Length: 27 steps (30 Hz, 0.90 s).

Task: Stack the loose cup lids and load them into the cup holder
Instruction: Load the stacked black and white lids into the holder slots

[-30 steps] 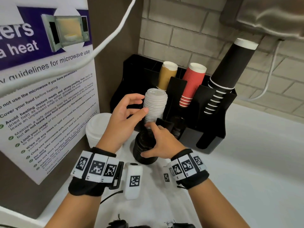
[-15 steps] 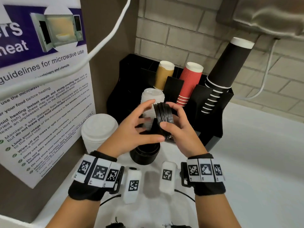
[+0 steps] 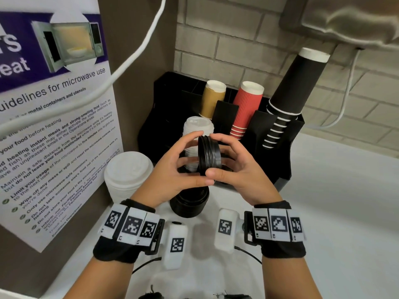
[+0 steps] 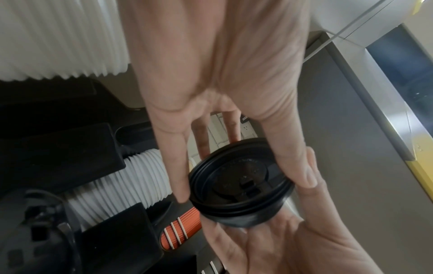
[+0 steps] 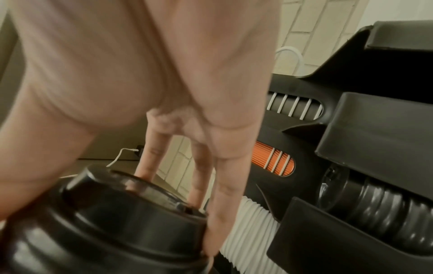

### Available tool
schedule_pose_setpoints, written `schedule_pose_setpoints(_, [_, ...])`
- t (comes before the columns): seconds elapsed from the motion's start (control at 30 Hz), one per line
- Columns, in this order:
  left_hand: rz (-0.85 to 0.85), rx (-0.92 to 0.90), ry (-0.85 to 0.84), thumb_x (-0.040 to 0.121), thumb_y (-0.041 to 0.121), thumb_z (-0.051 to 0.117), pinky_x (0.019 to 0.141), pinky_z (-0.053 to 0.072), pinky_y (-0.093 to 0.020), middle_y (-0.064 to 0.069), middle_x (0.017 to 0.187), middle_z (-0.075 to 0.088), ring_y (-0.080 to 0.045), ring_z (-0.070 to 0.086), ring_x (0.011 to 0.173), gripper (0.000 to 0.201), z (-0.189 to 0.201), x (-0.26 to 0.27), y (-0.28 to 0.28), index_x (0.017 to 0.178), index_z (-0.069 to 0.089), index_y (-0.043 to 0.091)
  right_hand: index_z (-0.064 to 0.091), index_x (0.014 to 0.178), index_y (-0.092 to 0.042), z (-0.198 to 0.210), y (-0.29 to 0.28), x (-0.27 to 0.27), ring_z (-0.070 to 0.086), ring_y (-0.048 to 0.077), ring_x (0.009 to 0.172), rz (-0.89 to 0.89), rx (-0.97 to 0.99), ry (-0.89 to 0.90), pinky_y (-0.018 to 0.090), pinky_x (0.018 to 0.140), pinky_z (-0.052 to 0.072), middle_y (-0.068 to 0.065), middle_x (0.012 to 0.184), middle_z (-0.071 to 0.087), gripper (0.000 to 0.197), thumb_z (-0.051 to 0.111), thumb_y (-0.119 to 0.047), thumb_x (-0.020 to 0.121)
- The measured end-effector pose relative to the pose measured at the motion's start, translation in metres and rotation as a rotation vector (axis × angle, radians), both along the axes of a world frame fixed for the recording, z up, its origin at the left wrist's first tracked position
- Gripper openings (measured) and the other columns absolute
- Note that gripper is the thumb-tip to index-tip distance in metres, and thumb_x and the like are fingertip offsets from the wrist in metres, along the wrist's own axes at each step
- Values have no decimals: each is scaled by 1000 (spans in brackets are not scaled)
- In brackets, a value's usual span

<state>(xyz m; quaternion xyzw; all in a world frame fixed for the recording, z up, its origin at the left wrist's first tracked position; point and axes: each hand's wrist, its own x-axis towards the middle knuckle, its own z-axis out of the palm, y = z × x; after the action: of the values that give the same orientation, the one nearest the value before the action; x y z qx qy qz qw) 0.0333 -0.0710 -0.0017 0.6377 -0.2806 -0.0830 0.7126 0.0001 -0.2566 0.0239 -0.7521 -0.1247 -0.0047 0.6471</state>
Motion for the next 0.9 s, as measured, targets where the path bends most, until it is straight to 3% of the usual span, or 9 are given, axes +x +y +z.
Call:
schedule_pose_setpoints(0.17, [1,9,7,60,21,88,89,55,-31,13,137,49,-9,59,118,87,0,1,-2,133,48,48,55,125,-36,0,0,0,62,17,111,-25,3,-24,47,92,53,-10,115,64,64,82,-19,70])
schedule_pose_setpoints(0.33, [20,-6,28,60,22,87,103,48,-35,13,144,43,-8,52,127,94,0,2,-4,137,40,49,53,125,-30,0,1,9,65,15,104,-42,30,-50,28,79,55,-7,111,65,60,79,-15,73])
schedule_pose_setpoints(0.43, [111,6,27,61,33,87,103,46,-33,14,146,39,-8,48,130,93,1,4,-1,137,36,53,49,126,-26,5,-15,27,63,11,104,-260,-66,-171,22,81,53,-2,119,60,61,80,-15,74])
schedule_pose_setpoints(0.5, [170,-12,3,66,38,88,96,50,-25,17,140,45,-4,53,123,80,2,7,3,128,42,55,41,128,-25,6,-30,41,60,9,105,-434,-168,-206,15,75,52,0,123,55,68,81,-18,73])
schedule_pose_setpoints(0.63, [271,-41,-33,72,41,76,85,49,-13,14,128,53,-7,60,113,56,6,10,6,121,50,45,37,125,-16,-5,-50,63,54,22,109,-514,-524,-131,30,89,48,9,123,49,71,83,-21,70])
schedule_pose_setpoints(0.77, [295,-45,-45,77,42,72,82,48,-12,12,123,55,-4,63,104,44,6,10,5,117,54,40,38,129,-12,-16,-49,78,44,28,116,-355,-938,-1,36,94,43,12,128,42,75,82,-17,68])
schedule_pose_setpoints(0.9, [300,-24,-37,77,43,69,83,50,-18,12,123,55,-5,63,101,43,4,10,5,117,55,38,36,132,-14,-19,-46,87,43,28,117,-206,-1085,96,35,91,44,11,134,38,77,79,-11,69])
